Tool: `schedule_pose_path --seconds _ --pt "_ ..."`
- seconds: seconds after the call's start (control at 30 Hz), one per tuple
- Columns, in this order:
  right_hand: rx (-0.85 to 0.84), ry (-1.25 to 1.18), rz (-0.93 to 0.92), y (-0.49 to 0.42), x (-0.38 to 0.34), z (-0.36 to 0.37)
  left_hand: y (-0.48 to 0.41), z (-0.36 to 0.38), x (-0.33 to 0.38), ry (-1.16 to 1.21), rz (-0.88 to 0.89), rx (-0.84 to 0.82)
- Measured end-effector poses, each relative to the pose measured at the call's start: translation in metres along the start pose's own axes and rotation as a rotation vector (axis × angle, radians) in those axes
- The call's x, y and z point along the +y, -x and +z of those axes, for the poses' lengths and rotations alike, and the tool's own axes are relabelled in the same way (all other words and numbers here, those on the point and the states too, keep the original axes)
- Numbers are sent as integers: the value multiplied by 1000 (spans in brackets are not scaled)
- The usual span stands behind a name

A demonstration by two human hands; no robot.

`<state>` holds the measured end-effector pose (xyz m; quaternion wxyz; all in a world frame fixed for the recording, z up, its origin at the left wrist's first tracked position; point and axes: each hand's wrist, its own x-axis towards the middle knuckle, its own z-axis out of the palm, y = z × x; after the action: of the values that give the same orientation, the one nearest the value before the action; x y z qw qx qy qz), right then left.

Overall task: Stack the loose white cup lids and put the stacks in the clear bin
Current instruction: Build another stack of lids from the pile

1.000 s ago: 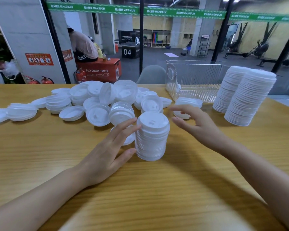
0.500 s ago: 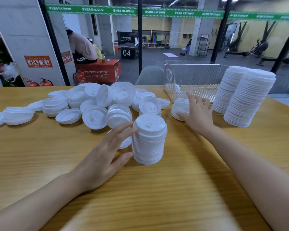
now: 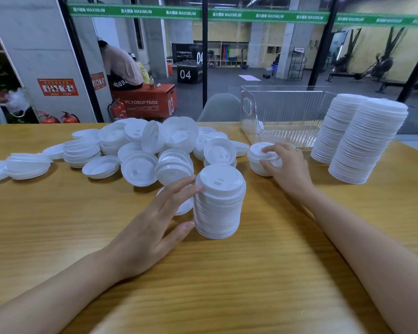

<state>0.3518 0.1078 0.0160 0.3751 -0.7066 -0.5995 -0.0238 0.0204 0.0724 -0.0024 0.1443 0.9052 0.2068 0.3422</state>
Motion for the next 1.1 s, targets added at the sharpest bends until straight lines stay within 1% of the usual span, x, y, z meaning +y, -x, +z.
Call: schedule_pose_path --seconds 0.1,0.17,0.23,0.33,0.43,0.6,0.67,0.8,0.93,1.1 --pt "28 -64 -19 2 0 -3 0 0 0 2 -7 1" --pt "42 -166 -46 4 -3 -6 0 0 0 -3 -6 -1" --pt "41 -259 -67 8 -10 -11 0 -1 1 -10 -3 -5" --pt "22 -326 -92 18 -25 -22 0 -1 1 -11 1 -6" --pt "-27 -423 -86 32 -42 -33 0 -1 1 -15 2 -4" --pt "-162 -709 -83 61 -62 -42 0 -1 2 -12 4 4" --pt "-218 -724 -125 68 -67 -43 0 -1 2 0 1 22" --pt "-294 -667 -220 74 -76 -39 -1 0 0 10 4 50" --pt "-300 -581 -296 75 -80 -36 -1 1 -2 3 24 46" --pt "-285 -546 -334 78 -83 -37 -1 0 -2 2 32 47"
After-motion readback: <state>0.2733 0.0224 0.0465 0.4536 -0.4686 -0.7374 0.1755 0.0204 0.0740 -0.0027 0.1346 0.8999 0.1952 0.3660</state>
